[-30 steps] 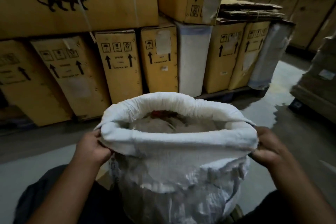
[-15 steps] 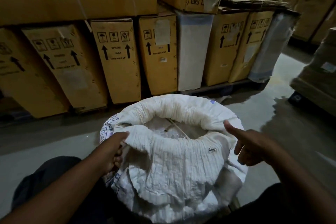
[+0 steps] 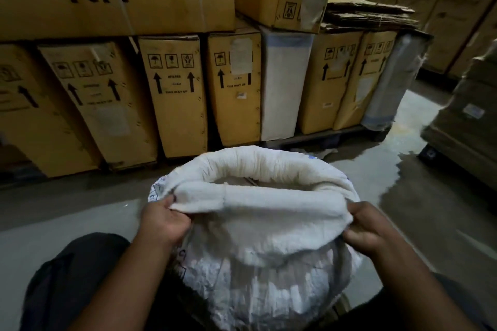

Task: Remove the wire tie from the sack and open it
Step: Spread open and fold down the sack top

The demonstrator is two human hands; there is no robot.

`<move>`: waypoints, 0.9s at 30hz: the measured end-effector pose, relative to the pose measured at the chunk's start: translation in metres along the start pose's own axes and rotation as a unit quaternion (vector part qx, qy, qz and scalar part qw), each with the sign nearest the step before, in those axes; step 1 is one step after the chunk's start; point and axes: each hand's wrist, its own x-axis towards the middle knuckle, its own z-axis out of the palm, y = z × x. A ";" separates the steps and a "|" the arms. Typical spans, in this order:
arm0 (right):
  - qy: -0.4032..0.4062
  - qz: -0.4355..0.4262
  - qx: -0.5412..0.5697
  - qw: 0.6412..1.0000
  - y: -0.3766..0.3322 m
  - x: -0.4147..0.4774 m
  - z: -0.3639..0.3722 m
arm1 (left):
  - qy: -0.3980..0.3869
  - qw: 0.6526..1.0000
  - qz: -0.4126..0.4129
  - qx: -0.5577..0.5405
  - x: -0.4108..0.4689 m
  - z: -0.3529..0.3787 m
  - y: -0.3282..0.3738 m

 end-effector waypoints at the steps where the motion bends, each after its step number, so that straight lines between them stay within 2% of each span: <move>1: 0.003 -0.002 -0.023 1.000 -0.002 -0.004 -0.001 | -0.003 1.000 0.001 0.019 -0.005 0.000 0.008; 3: 0.020 0.026 -0.106 0.994 0.001 -0.007 -0.004 | -0.001 0.995 -0.005 0.099 -0.003 -0.004 0.011; 4: 0.050 0.029 -0.209 0.976 0.005 -0.007 -0.005 | 0.005 0.985 0.000 0.171 -0.001 -0.007 0.006; 5: 0.117 0.018 -0.367 0.923 0.011 0.001 -0.011 | 0.021 0.967 0.012 0.255 0.002 -0.011 -0.004; 6: 0.169 -0.015 -0.535 0.828 0.018 0.007 -0.017 | 0.059 0.933 0.037 0.353 0.005 -0.017 -0.014; 7: 0.197 -0.045 -0.658 0.726 0.026 0.015 -0.022 | 0.106 0.873 0.076 0.470 0.007 -0.023 -0.024; 8: 0.214 -0.066 -0.717 0.660 0.030 0.023 -0.027 | 0.133 0.779 0.130 0.599 0.009 -0.029 -0.030; 9: 0.232 -0.114 -0.756 0.602 0.031 0.028 -0.026 | 0.132 0.663 0.191 0.712 0.012 -0.032 -0.035; 10: 0.233 -0.206 -0.783 0.538 0.032 0.031 -0.022 | 0.119 0.542 0.270 0.787 0.015 -0.035 -0.040; 11: 0.212 -0.305 -0.796 0.478 0.031 0.034 -0.014 | 0.078 0.459 0.357 0.810 0.016 -0.033 -0.044; 12: 0.174 -0.405 -0.776 0.450 0.032 0.034 -0.002 | 0.009 0.408 0.431 0.805 0.015 -0.027 -0.050; 14: 0.073 -0.528 -0.713 0.456 0.038 0.038 0.018 | -0.123 0.310 0.508 0.794 0.017 -0.014 -0.060; 15: 0.028 -0.536 -0.702 0.469 0.043 0.038 0.028 | -0.169 0.267 0.510 0.800 0.021 -0.008 -0.064; 16: -0.003 -0.529 -0.703 0.475 0.047 0.038 0.036 | -0.196 0.256 0.486 0.812 0.027 -0.003 -0.067; 17: -0.029 -0.515 -0.715 0.472 0.050 0.041 0.040 | -0.202 0.267 0.451 0.827 0.032 0.002 -0.068; 19: -0.051 -0.430 -0.772 0.466 0.055 0.052 0.039 | -0.177 0.292 0.384 0.858 0.043 0.003 -0.064; 20: -0.042 -0.358 -0.811 0.461 0.056 0.059 0.032 | -0.167 0.281 0.359 0.874 0.046 0.002 -0.061; 22: 0.006 -0.232 -0.867 0.441 0.053 0.073 0.012 | -0.165 0.215 0.302 0.914 0.049 0.001 -0.050; 25: 0.054 -0.145 -0.870 0.467 0.044 0.084 -0.014 | -0.191 0.166 0.250 0.935 0.040 -0.007 -0.033; 27: 0.051 -0.093 -0.871 0.479 0.039 0.082 -0.022 | -0.202 0.096 0.202 0.953 0.028 -0.020 -0.023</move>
